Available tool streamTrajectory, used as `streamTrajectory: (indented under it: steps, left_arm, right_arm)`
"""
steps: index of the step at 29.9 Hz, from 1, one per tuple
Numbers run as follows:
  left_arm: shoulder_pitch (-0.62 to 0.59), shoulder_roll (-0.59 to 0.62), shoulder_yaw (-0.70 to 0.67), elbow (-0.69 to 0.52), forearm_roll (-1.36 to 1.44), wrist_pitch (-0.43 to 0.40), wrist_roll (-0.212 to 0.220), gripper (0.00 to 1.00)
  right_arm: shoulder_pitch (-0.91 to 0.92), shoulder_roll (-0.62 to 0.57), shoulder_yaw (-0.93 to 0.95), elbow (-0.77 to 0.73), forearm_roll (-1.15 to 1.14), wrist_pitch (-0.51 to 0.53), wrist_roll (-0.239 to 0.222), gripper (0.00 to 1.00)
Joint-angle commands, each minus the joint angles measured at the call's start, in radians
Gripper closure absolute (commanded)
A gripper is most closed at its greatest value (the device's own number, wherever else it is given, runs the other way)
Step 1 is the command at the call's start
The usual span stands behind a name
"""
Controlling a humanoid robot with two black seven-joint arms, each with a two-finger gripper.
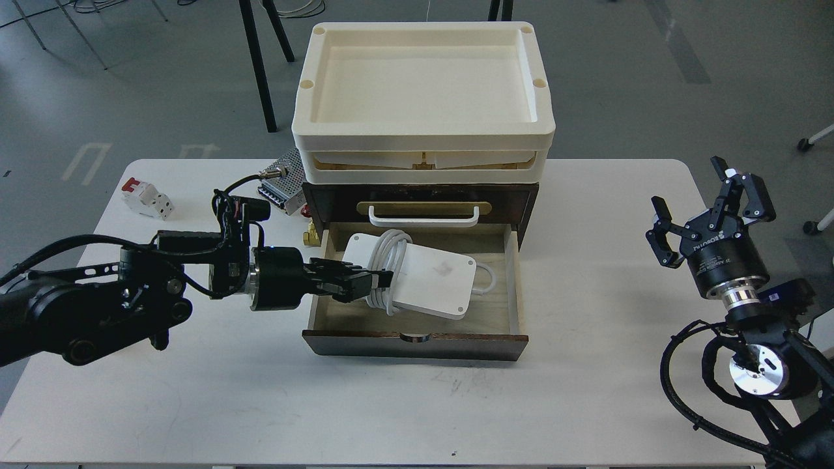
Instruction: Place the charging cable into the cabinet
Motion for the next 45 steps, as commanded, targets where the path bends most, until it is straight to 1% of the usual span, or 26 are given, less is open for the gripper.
streamTrajectory:
  steps: [1, 5, 13, 17, 19, 21, 23, 24, 26, 27, 28, 31, 34, 37, 39, 45]
  left_arm:
    - [0.011, -0.05, 0.001, 0.055, 0.0, 0.002, 0.0, 1.0]
    - [0.026, -0.114, 0.001, 0.137, 0.0, 0.003, 0.0, 1.0]
    - [0.049, -0.203, 0.001, 0.24, 0.002, 0.003, 0.0, 1.0]
    - [0.052, -0.212, 0.001, 0.243, -0.001, 0.003, 0.0, 0.95]
    - [0.054, -0.214, -0.001, 0.244, -0.006, 0.003, 0.0, 0.91]
    - [0.055, -0.214, -0.001, 0.244, -0.011, 0.005, 0.0, 0.8]
    - [0.061, -0.214, -0.002, 0.243, -0.012, 0.003, 0.0, 0.74]
    - [0.064, -0.214, -0.002, 0.243, -0.014, 0.003, 0.0, 0.69]
    - [0.069, -0.215, -0.008, 0.243, -0.014, 0.003, 0.0, 0.54]
    - [0.069, -0.215, -0.008, 0.243, -0.014, 0.003, 0.0, 0.41]
    - [0.069, -0.215, -0.011, 0.243, -0.014, 0.003, 0.0, 0.34]
    - [0.069, -0.212, -0.011, 0.24, -0.017, 0.003, 0.0, 0.3]
    - [0.066, -0.197, -0.025, 0.229, -0.018, 0.002, 0.0, 0.24]
    - [0.064, -0.179, -0.06, 0.227, -0.02, 0.0, 0.0, 0.23]
    - [0.064, -0.144, -0.073, 0.212, -0.021, -0.003, 0.0, 0.23]
    - [0.064, 0.016, -0.081, 0.094, -0.056, -0.001, 0.0, 0.23]
  right_arm:
    - [0.0, 0.0, 0.0, 0.0, 0.0, 0.0, 0.0, 0.0]
    - [0.0, 0.0, 0.0, -0.001, 0.0, 0.0, 0.0, 0.0]
    - [0.0, 0.0, 0.0, -0.001, 0.0, 0.0, 0.0, 0.0]
    - [0.0, 0.0, 0.0, 0.0, 0.0, 0.002, 0.0, 0.01]
    - [0.0, 0.0, 0.0, -0.001, 0.0, 0.002, 0.0, 0.0]
    - [0.0, 0.0, 0.0, 0.0, 0.0, 0.002, 0.0, 0.0]
    - [0.0, 0.0, 0.0, 0.0, 0.0, 0.002, 0.0, 0.01]
    - [0.0, 0.0, 0.0, 0.0, 0.0, 0.002, 0.0, 0.0]
    - [0.0, 0.0, 0.0, 0.0, 0.0, 0.002, 0.0, 0.0]
    - [0.0, 0.0, 0.0, 0.0, 0.0, 0.002, 0.0, 0.0]
    - [0.0, 0.0, 0.0, -0.001, 0.0, 0.002, 0.0, 0.0]
    - [0.0, 0.0, 0.0, 0.0, 0.0, 0.002, 0.0, 0.0]
    - [0.0, 0.0, 0.0, 0.0, 0.0, 0.002, 0.0, 0.0]
    - [0.0, 0.0, 0.0, 0.0, 0.0, 0.002, 0.0, 0.0]
    - [0.0, 0.0, 0.0, 0.0, 0.0, 0.002, 0.0, 0.0]
    - [0.0, 0.0, 0.0, -0.001, 0.0, 0.002, 0.0, 0.0]
